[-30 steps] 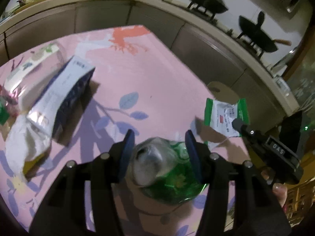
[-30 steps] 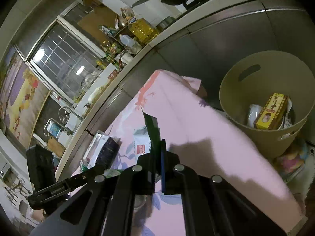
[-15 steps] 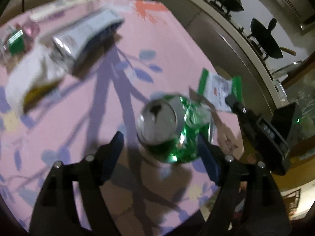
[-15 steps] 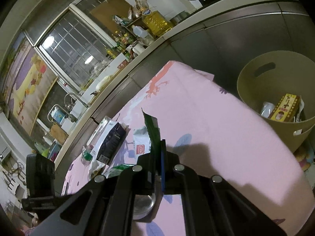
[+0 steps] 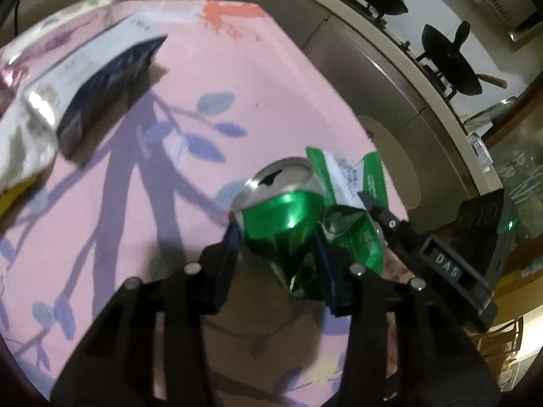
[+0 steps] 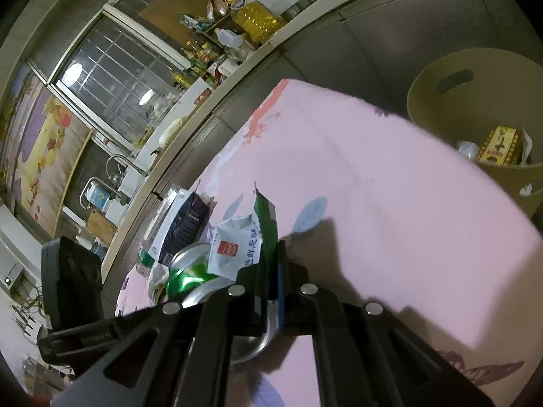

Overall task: Collect trash
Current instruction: 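Carry the green can and green wrapper with both tools over the beige bin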

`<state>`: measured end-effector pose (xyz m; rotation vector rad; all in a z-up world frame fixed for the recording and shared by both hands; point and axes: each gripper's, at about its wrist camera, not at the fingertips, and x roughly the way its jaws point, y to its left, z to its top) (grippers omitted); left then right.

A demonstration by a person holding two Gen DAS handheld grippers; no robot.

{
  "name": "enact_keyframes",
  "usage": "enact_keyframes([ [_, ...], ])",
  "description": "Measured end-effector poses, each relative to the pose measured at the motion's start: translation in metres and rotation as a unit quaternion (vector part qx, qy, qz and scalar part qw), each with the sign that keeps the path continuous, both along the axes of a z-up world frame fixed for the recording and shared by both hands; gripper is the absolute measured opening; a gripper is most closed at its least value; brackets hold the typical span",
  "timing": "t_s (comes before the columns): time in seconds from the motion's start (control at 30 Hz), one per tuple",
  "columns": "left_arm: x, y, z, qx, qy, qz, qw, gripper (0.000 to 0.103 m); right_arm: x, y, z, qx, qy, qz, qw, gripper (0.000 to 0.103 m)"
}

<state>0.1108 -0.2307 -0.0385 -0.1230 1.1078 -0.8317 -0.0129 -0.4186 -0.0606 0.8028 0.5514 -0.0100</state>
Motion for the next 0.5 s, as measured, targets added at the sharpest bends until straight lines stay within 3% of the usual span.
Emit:
enact_keyframes([
  [0.23, 0.012, -0.043, 0.033, -0.024, -0.031, -0.031, 0.9987, 0.039, -0.023, -0.052, 0.023, -0.016, -0.038, -0.077, 0.996, 0.001],
  [0.5, 0.016, -0.152, 0.055, -0.039, -0.047, -0.106, 0.9925, 0.038, -0.062, -0.132, 0.028, -0.038, -0.028, -0.194, 0.980, 0.001],
])
